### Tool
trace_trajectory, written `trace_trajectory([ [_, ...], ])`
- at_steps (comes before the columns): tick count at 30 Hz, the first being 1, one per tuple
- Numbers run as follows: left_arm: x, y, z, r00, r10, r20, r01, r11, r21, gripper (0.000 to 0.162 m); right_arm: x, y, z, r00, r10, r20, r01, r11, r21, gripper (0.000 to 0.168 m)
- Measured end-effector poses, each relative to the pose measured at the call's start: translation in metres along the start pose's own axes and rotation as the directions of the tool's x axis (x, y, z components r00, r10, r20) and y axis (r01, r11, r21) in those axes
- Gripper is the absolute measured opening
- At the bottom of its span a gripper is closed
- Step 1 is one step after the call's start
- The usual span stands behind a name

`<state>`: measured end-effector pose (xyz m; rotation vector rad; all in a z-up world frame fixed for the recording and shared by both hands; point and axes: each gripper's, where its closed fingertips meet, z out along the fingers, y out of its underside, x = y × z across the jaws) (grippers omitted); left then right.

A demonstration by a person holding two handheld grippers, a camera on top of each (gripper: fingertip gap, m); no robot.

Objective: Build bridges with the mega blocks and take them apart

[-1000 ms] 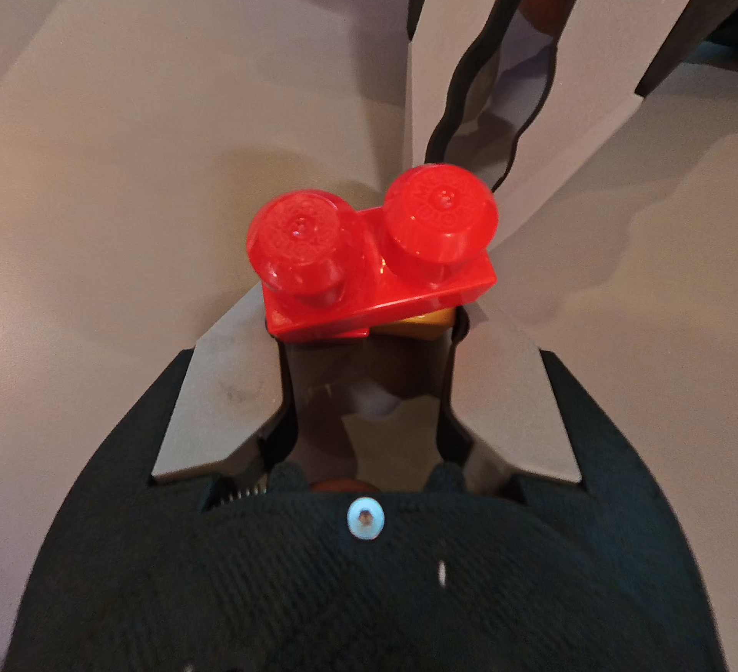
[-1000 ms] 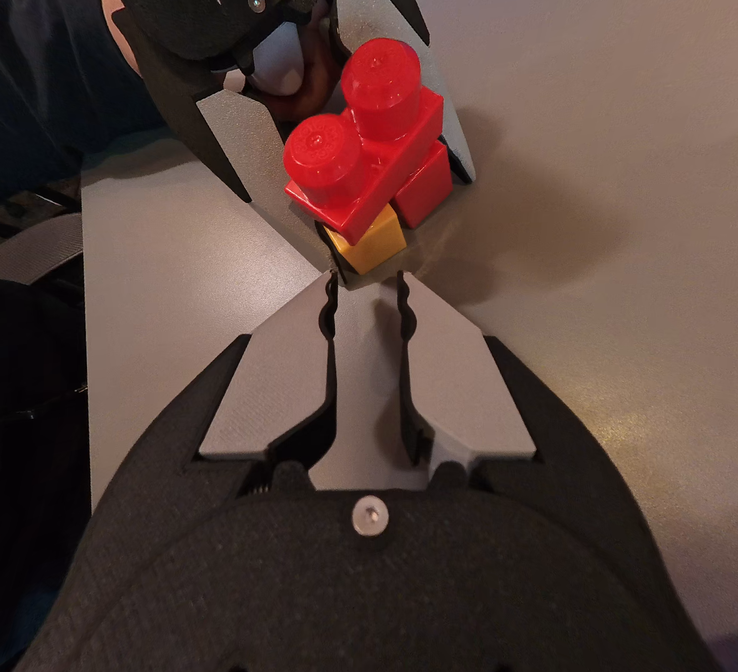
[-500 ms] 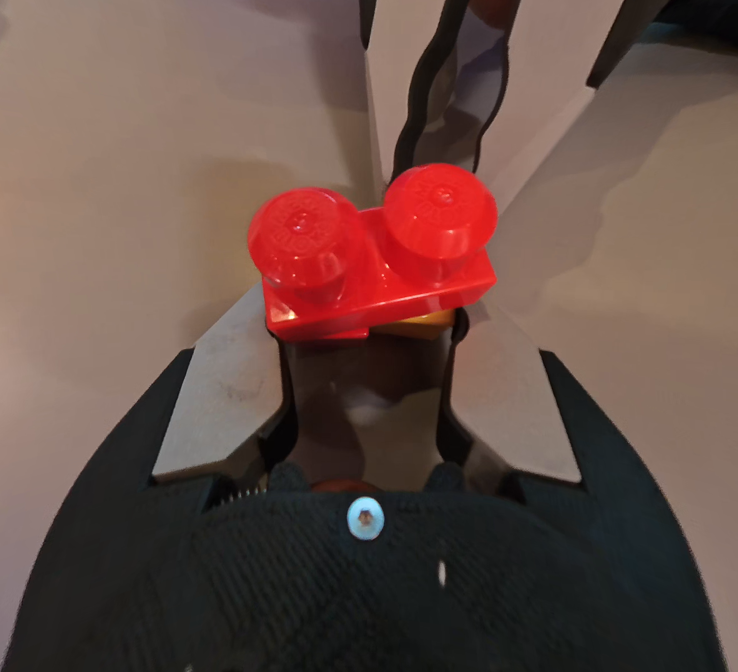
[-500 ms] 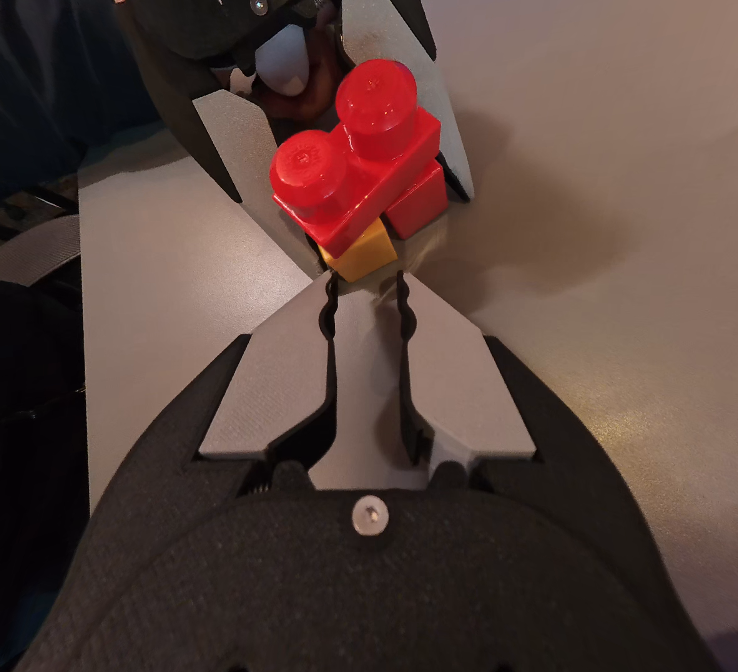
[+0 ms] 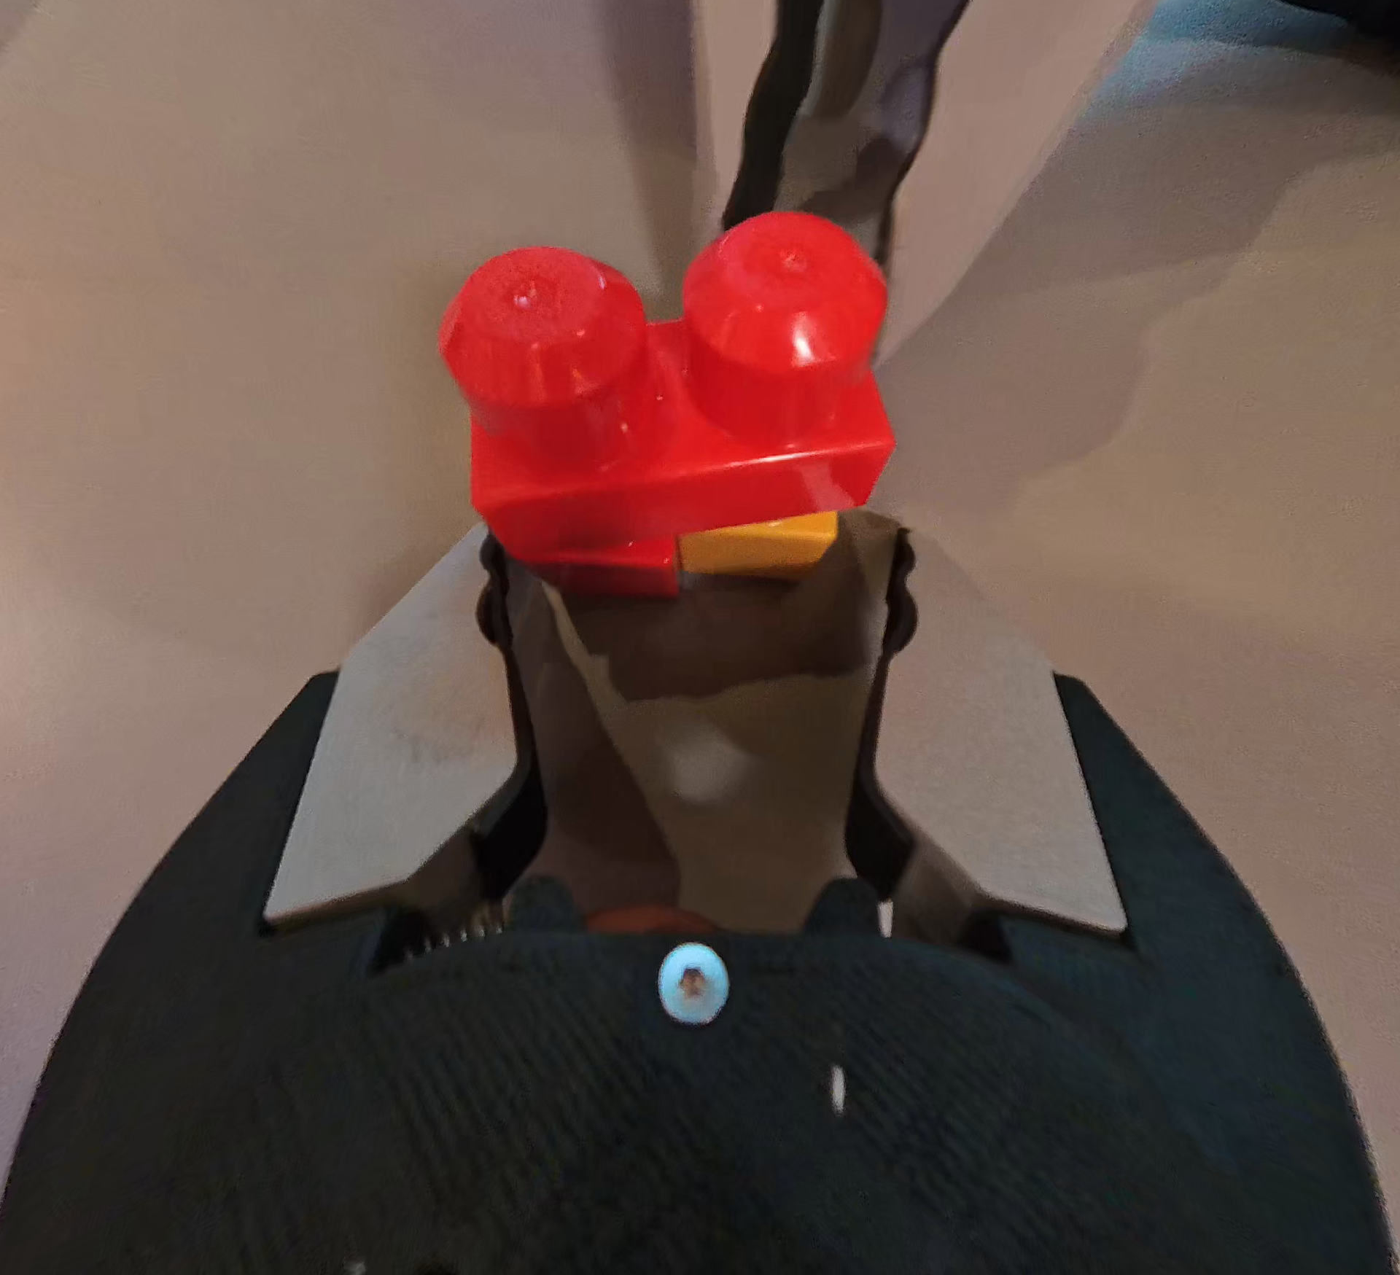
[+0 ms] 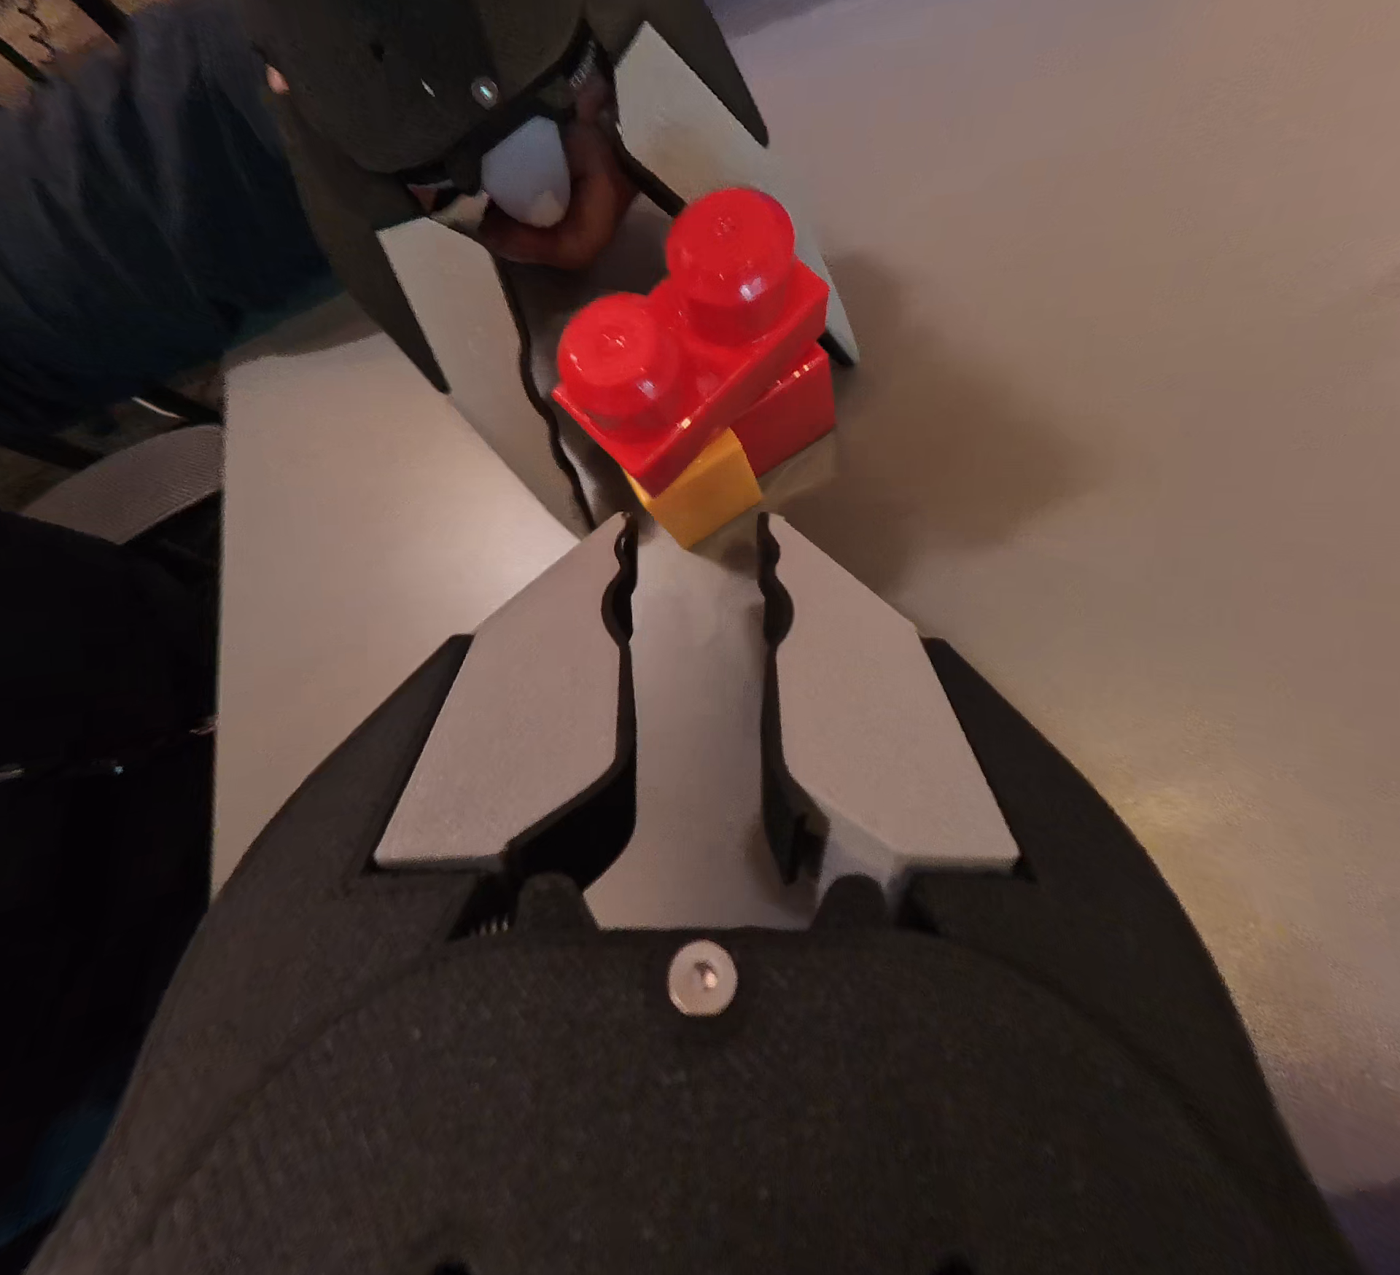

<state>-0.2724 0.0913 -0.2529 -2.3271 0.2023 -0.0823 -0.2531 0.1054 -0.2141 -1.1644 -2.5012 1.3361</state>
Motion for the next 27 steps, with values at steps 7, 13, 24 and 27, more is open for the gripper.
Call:
trace_trajectory([
  [7, -0.004, -0.005, 0.006, 0.994, -0.079, 0.073, 0.079, 0.997, -0.001, 0.101, -0.002, 0.002, 0.005, 1.0, 0.021, 0.019, -0.021, 1.0, -0.011, 0.028],
  [13, 0.01, -0.006, 0.007, 0.997, -0.056, 0.047, 0.056, 0.998, -0.005, 0.105, -0.017, 0.003, 0.019, 0.995, -0.009, 0.096, 0.012, 1.0, -0.027, 0.03],
  [24, 0.009, -0.004, 0.004, 0.999, -0.038, 0.027, 0.038, 0.999, 0.001, 0.097, -0.002, -0.001, -0.001, 0.999, -0.032, 0.014, 0.032, 0.999, 0.01, 0.035],
  [27, 0.005, -0.006, 0.006, 0.998, -0.051, 0.044, 0.051, 0.999, 0.003, 0.096, 0.0, 0.002, 0.001, 0.999, -0.052, -0.014, 0.052, 0.999, -0.017, 0.035],
])
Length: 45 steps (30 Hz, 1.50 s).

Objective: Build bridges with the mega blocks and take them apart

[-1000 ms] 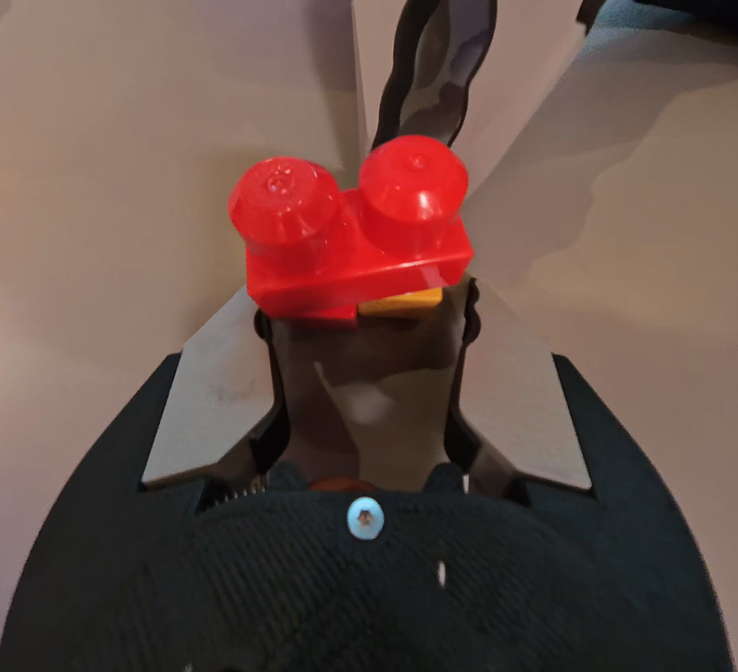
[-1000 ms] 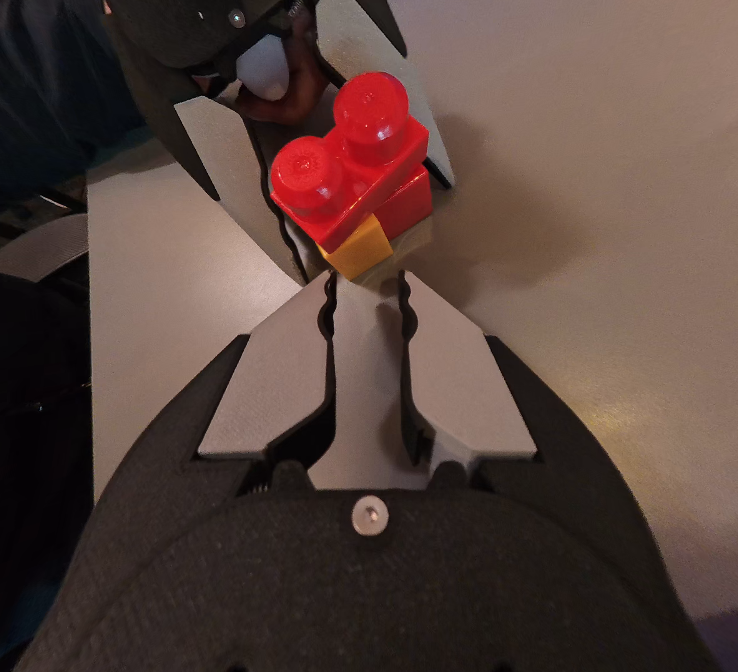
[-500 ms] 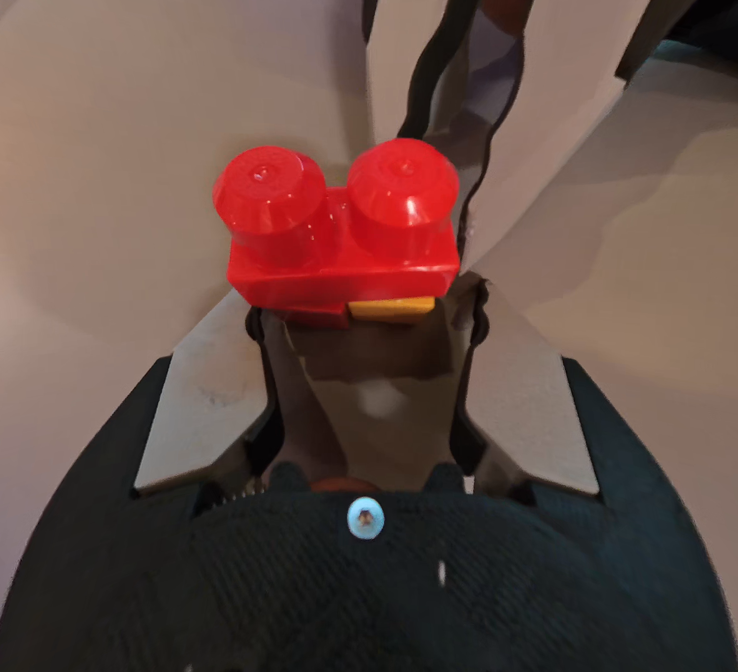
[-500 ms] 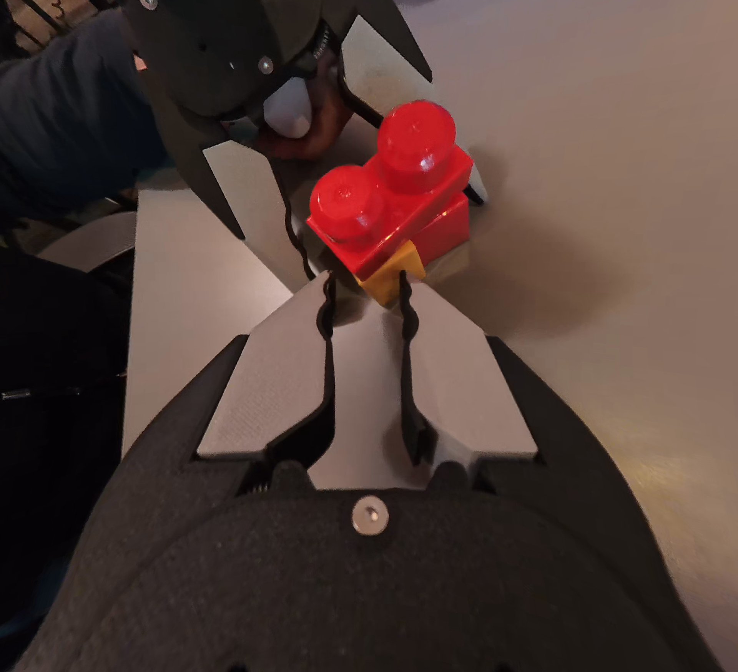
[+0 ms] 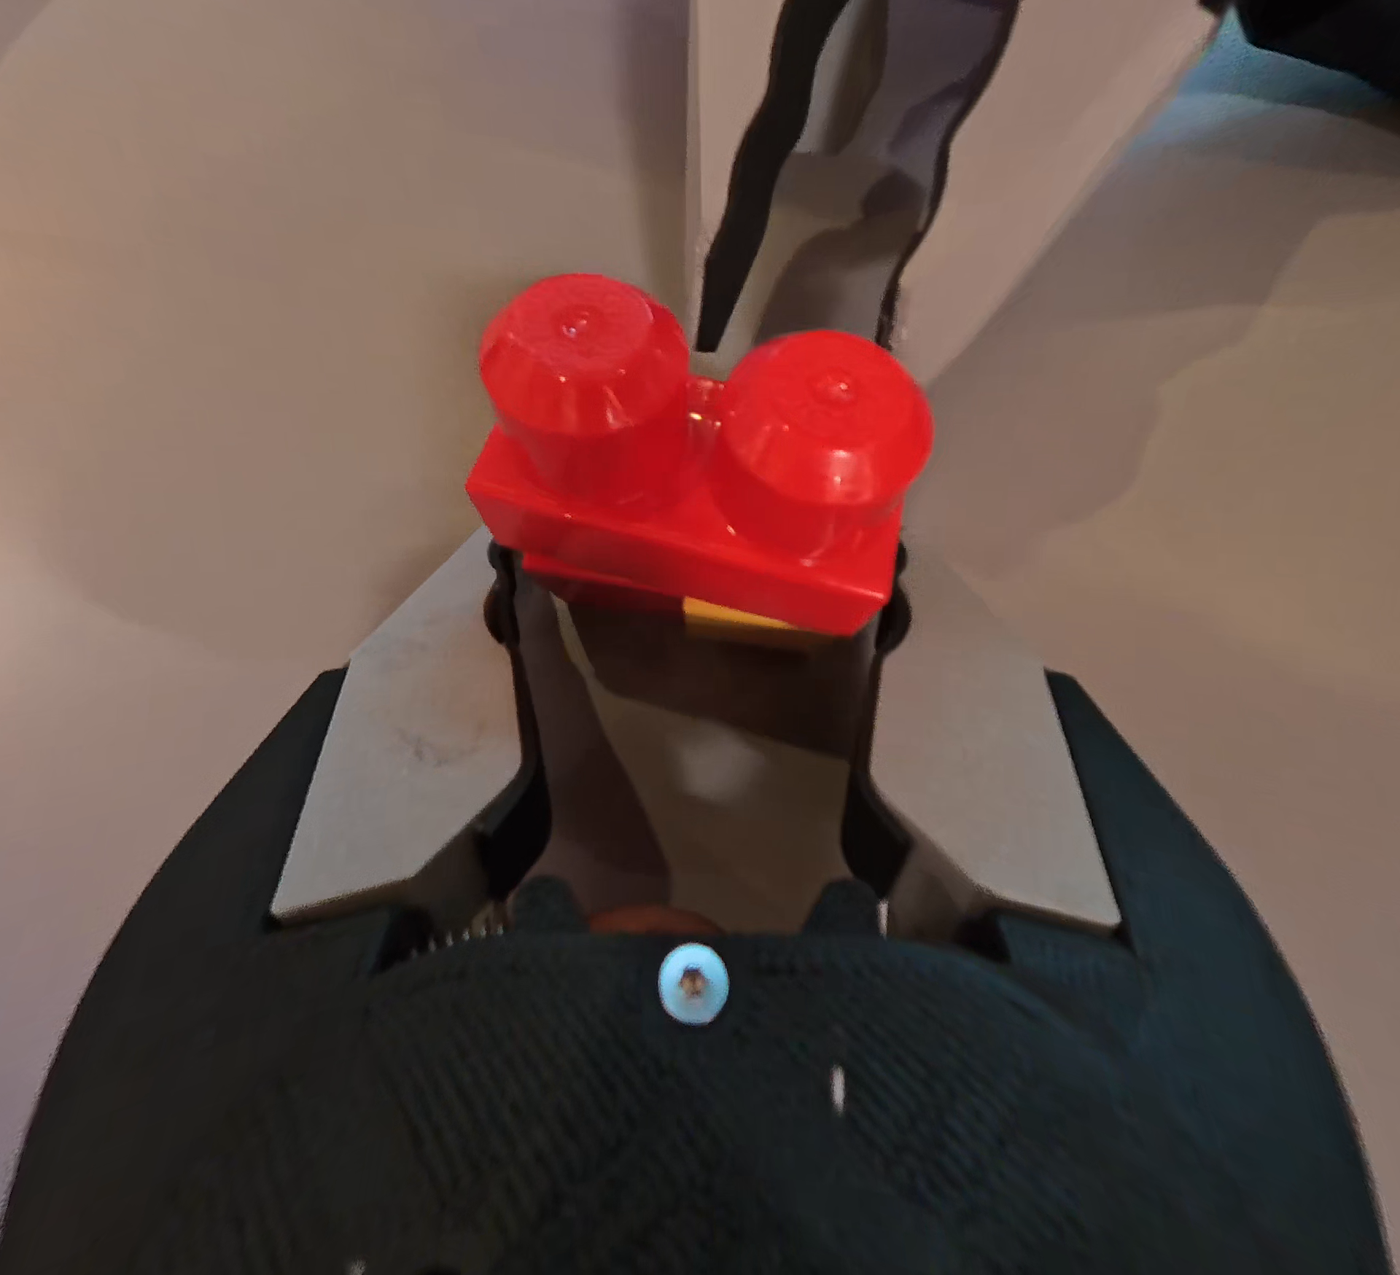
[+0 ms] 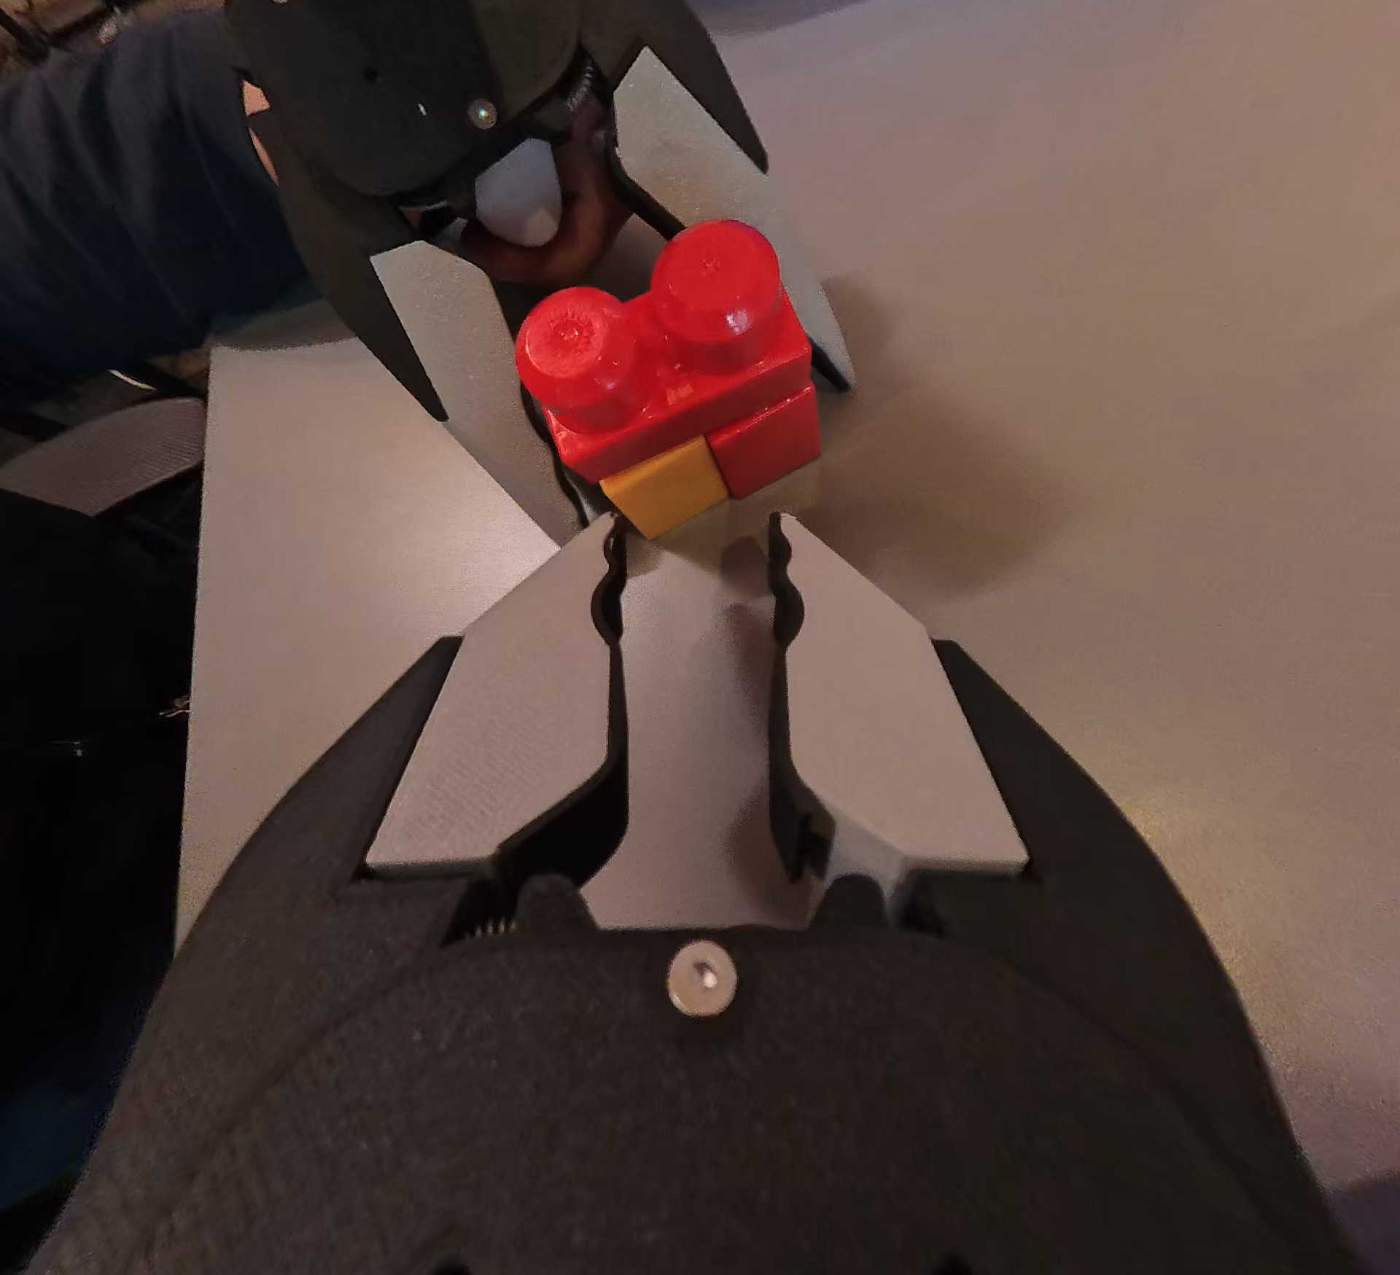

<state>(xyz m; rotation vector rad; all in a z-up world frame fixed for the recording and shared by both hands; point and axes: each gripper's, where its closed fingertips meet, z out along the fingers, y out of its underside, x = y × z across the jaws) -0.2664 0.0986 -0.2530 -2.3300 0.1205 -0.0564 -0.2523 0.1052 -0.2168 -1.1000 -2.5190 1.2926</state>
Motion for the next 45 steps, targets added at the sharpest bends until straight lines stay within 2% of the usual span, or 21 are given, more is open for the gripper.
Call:
trace_trajectory([
  [7, -0.002, -0.003, 0.004, 1.0, 0.004, -0.002, -0.004, 1.0, 0.002, 0.095, -0.013, -0.015, -0.007, 0.998, -0.053, 0.031, 0.051, 0.996, 0.072, 0.034],
  [12, -0.006, -0.004, -0.003, 0.998, 0.047, 0.04, -0.048, 0.999, 0.025, 0.078, -0.013, -0.016, -0.009, 0.998, -0.047, 0.034, 0.044, 0.996, 0.081, 0.035],
  [17, -0.001, 0.002, -0.004, 0.999, 0.032, -0.023, -0.032, 0.999, 0.009, 0.084, -0.014, -0.014, -0.008, 0.998, -0.048, 0.039, 0.045, 0.996, 0.072, 0.034],
  [21, 0.003, 0.005, -0.006, 0.994, 0.076, -0.081, -0.075, 0.997, 0.006, 0.089, -0.015, -0.011, -0.006, 0.998, -0.049, 0.045, 0.046, 0.997, 0.057, 0.034],
  [26, 0.001, 0.007, -0.008, 0.99, 0.095, -0.101, -0.095, 0.995, 0.007, 0.091, 0.003, 0.004, 0.001, 1.0, 0.017, 0.003, -0.017, 1.0, -0.006, 0.034],
  [30, -0.003, 0.009, -0.011, 0.99, 0.104, -0.095, -0.104, 0.995, 0.012, 0.09, 0.011, 0.006, 0.007, 0.998, 0.063, 0.001, -0.063, 0.998, 0.002, 0.02],
  [35, -0.005, 0.009, -0.011, 0.986, 0.115, -0.124, -0.114, 0.993, 0.011, 0.088, 0.005, 0.006, 0.015, 0.995, -0.102, -0.02, 0.102, 0.995, -0.008, 0.025],
  [40, -0.004, 0.007, -0.009, 0.978, 0.141, -0.155, -0.14, 0.99, 0.016, 0.086, 0.017, 0.007, 0.023, 0.974, -0.21, -0.09, 0.21, 0.978, -0.008, 0.01],
  [43, -0.004, 0.006, -0.008, 0.976, 0.148, -0.162, -0.147, 0.989, 0.019, 0.084, 0.012, 0.004, 0.029, 0.966, -0.25, -0.072, 0.251, 0.968, 0.007, 0.0],
  [45, -0.003, 0.006, -0.008, 0.975, 0.151, -0.166, -0.15, 0.989, 0.02, 0.082, 0.012, 0.003, 0.032, 0.964, -0.256, -0.072, 0.256, 0.967, -0.001, 0.0],
])
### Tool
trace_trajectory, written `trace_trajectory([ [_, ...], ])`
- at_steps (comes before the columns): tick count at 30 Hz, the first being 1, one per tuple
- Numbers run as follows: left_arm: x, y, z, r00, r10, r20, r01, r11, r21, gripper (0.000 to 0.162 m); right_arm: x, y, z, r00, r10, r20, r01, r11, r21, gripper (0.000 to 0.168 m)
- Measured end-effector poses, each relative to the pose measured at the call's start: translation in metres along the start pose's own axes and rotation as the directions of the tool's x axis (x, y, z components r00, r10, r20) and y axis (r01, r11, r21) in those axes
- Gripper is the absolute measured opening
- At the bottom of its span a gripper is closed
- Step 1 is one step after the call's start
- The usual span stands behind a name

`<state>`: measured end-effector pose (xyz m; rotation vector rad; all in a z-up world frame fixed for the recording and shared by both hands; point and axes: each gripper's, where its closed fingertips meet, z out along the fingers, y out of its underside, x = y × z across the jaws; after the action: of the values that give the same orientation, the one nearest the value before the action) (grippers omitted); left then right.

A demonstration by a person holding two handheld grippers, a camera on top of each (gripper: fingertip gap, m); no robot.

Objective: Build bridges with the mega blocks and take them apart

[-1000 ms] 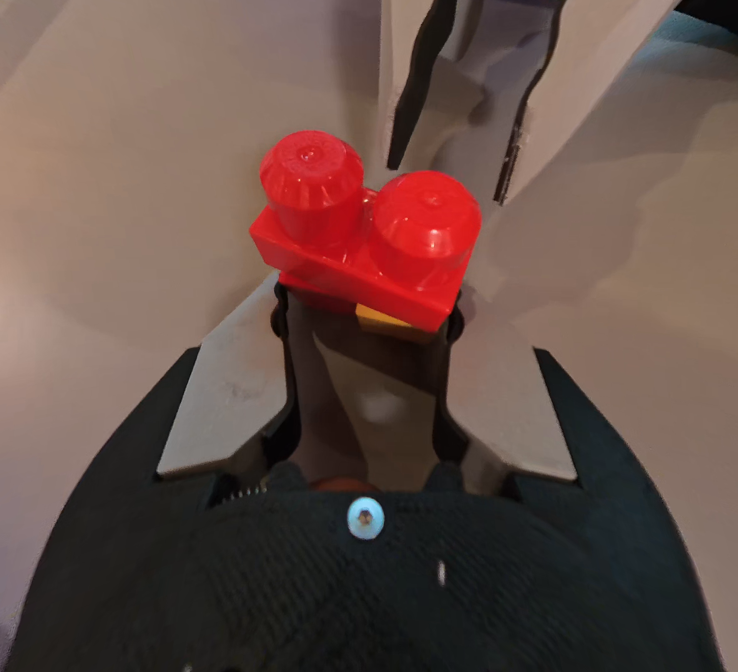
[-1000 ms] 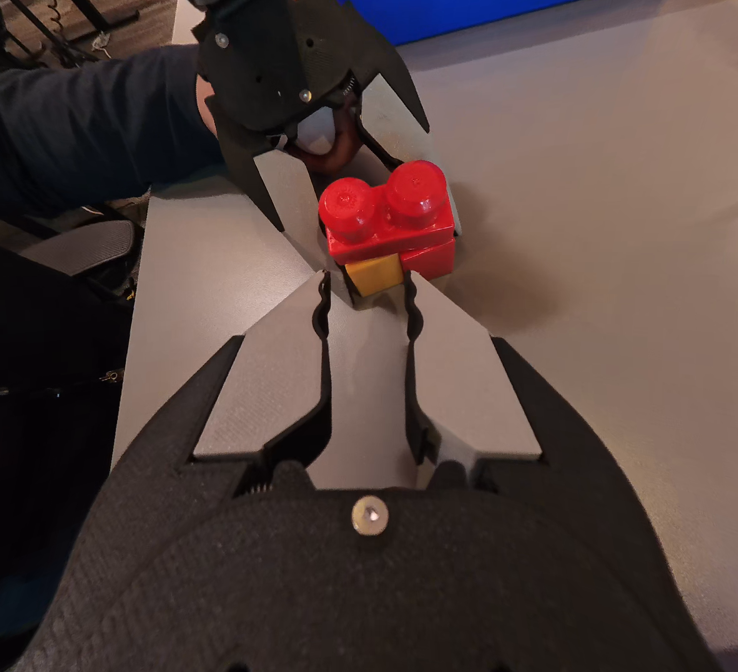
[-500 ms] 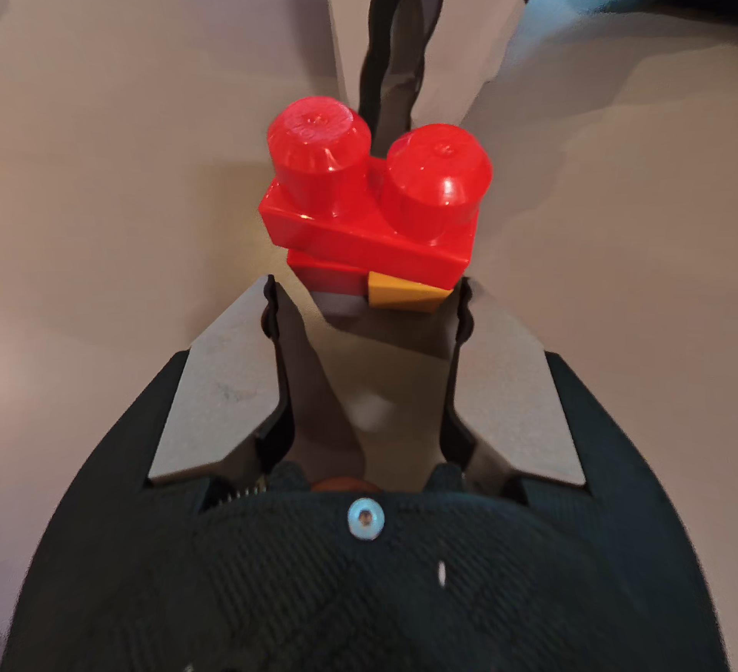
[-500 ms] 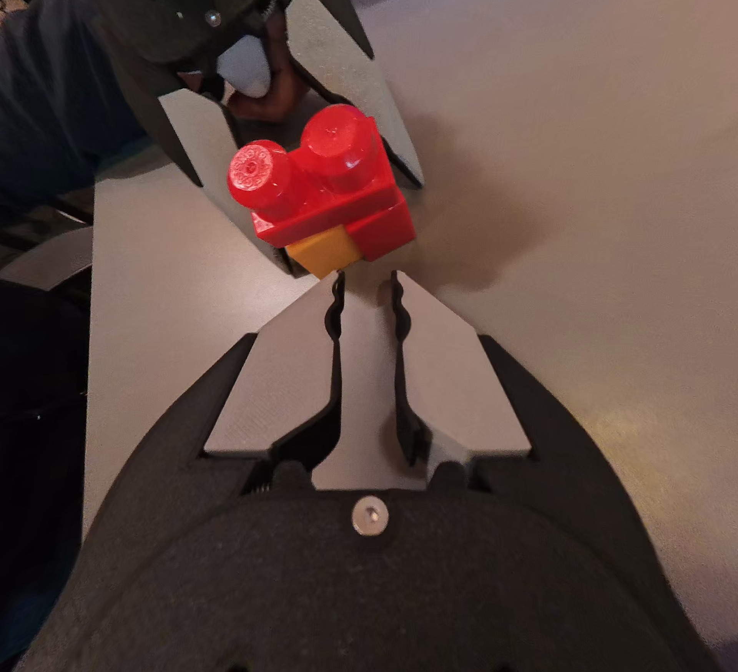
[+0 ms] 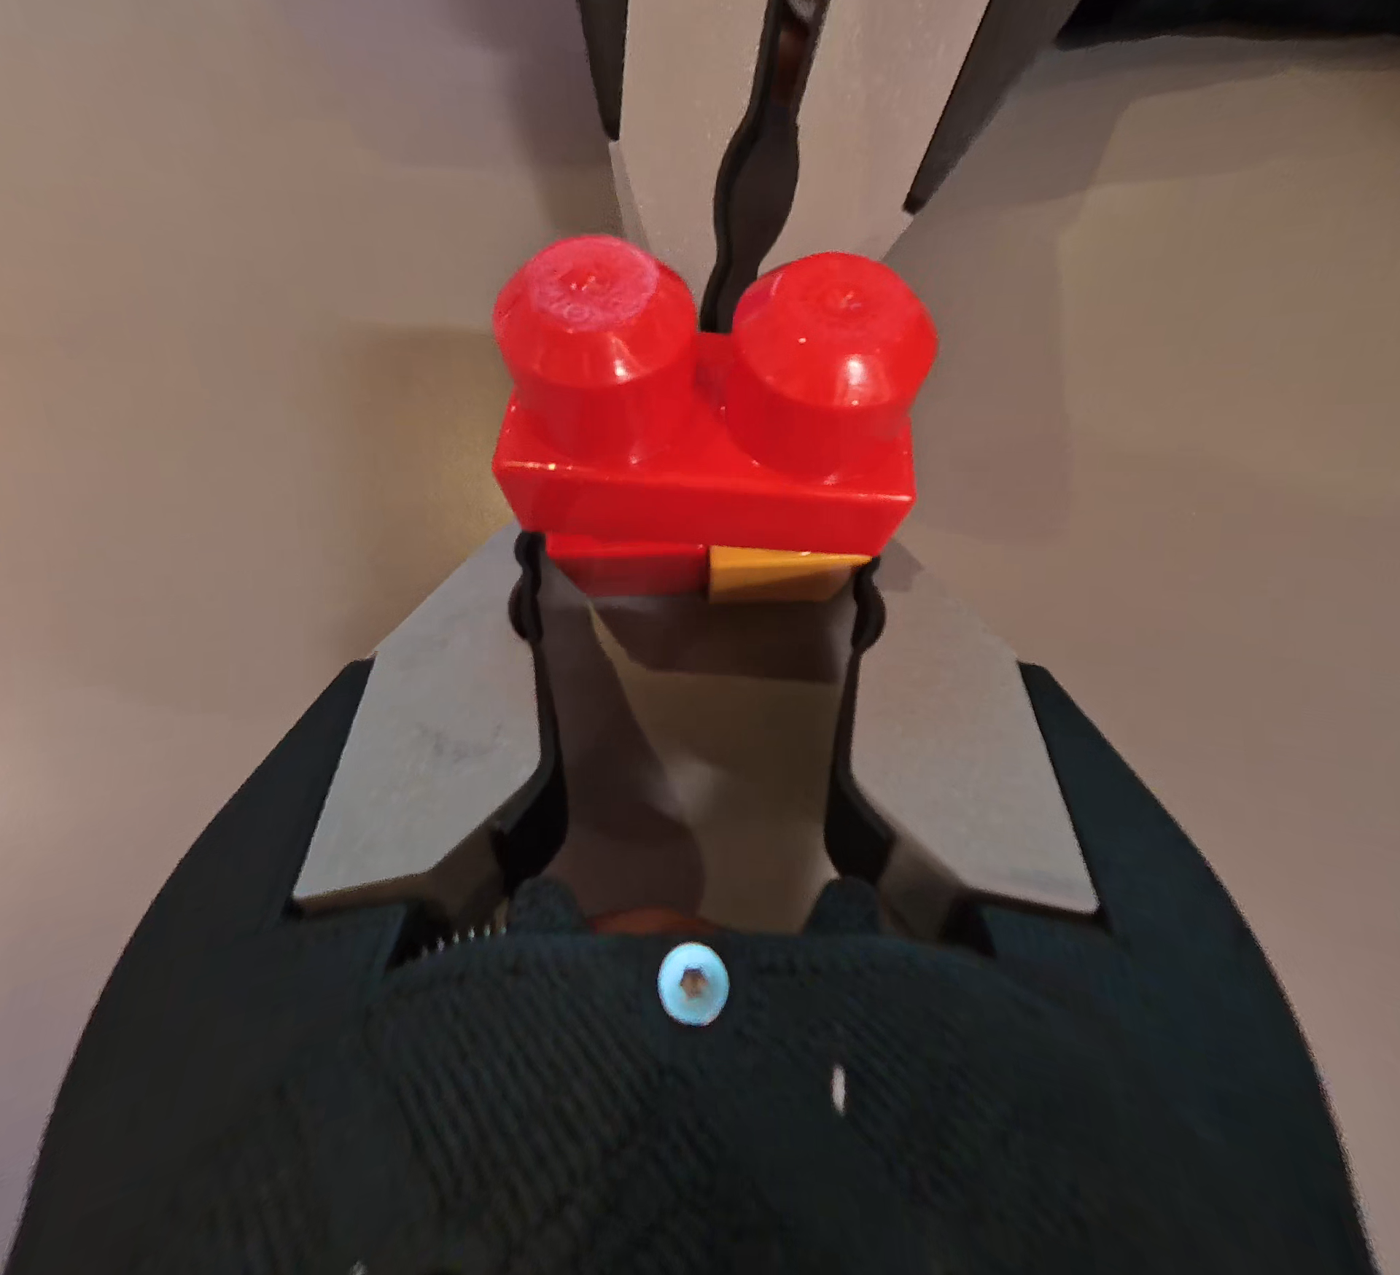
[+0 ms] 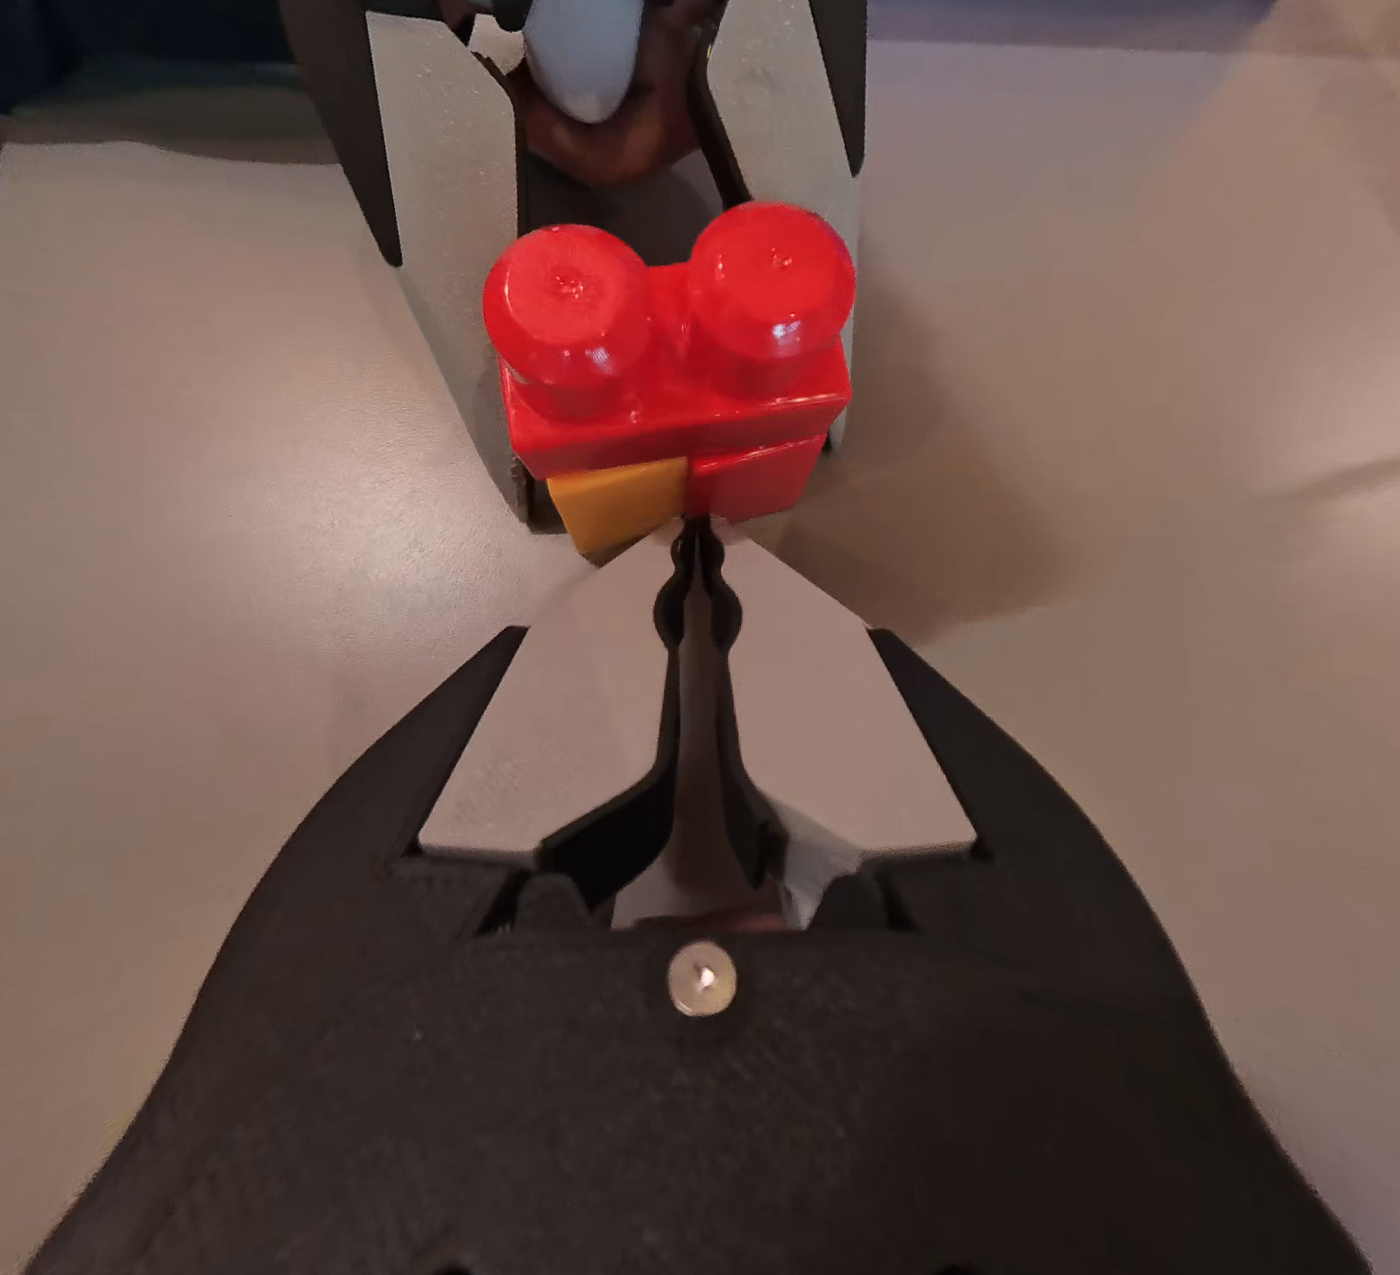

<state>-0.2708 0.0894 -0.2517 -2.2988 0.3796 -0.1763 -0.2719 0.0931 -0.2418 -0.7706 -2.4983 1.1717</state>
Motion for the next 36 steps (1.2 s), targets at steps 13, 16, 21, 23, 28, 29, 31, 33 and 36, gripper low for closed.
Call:
trace_trajectory([
  [13, 0.0, -0.007, 0.004, 0.999, -0.012, 0.03, 0.012, 1.0, 0.015, 0.075, 0.003, 0.003, -0.002, 1.0, 0.016, -0.013, -0.016, 1.0, -0.005, 0.0],
  [16, 0.003, -0.016, 0.003, 0.999, -0.042, 0.004, 0.042, 0.997, 0.06, 0.075, 0.002, 0.003, -0.001, 1.0, 0.012, -0.011, -0.012, 1.0, -0.008, 0.0],
  [21, 0.005, -0.017, 0.003, 0.998, -0.055, 0.0, 0.055, 0.996, 0.071, 0.075, 0.001, 0.003, -0.001, 1.0, 0.009, -0.018, -0.009, 1.0, -0.02, 0.0],
  [23, 0.003, -0.018, 0.003, 0.998, -0.061, 0.015, 0.059, 0.995, 0.075, 0.075, 0.002, 0.002, -0.002, 1.0, 0.013, -0.027, -0.013, 1.0, -0.021, 0.0],
  [28, -0.002, -0.021, 0.004, 0.994, -0.091, 0.059, 0.086, 0.993, 0.083, 0.075, 0.007, 0.002, -0.003, 0.998, 0.058, -0.04, -0.058, 0.998, -0.008, 0.0],
  [29, -0.003, -0.019, 0.006, 0.993, -0.095, 0.076, 0.09, 0.994, 0.07, 0.075, 0.009, 0.004, -0.002, 0.996, 0.071, -0.044, -0.072, 0.997, -0.011, 0.0],
  [31, -0.006, -0.018, 0.009, 0.989, -0.101, 0.112, 0.095, 0.994, 0.053, 0.077, 0.009, 0.006, 0.0, 0.996, 0.082, -0.037, -0.083, 0.996, -0.021, 0.0],
  [33, -0.006, -0.011, 0.013, 0.985, -0.114, 0.132, 0.115, 0.993, 0.005, 0.081, 0.008, 0.006, 0.0, 0.996, 0.081, -0.035, -0.082, 0.996, -0.023, 0.0],
  [36, -0.006, -0.011, 0.012, 0.979, -0.138, 0.153, 0.137, 0.99, 0.013, 0.079, 0.005, 0.009, 0.002, 0.997, 0.072, -0.02, -0.073, 0.996, -0.047, 0.0],
])
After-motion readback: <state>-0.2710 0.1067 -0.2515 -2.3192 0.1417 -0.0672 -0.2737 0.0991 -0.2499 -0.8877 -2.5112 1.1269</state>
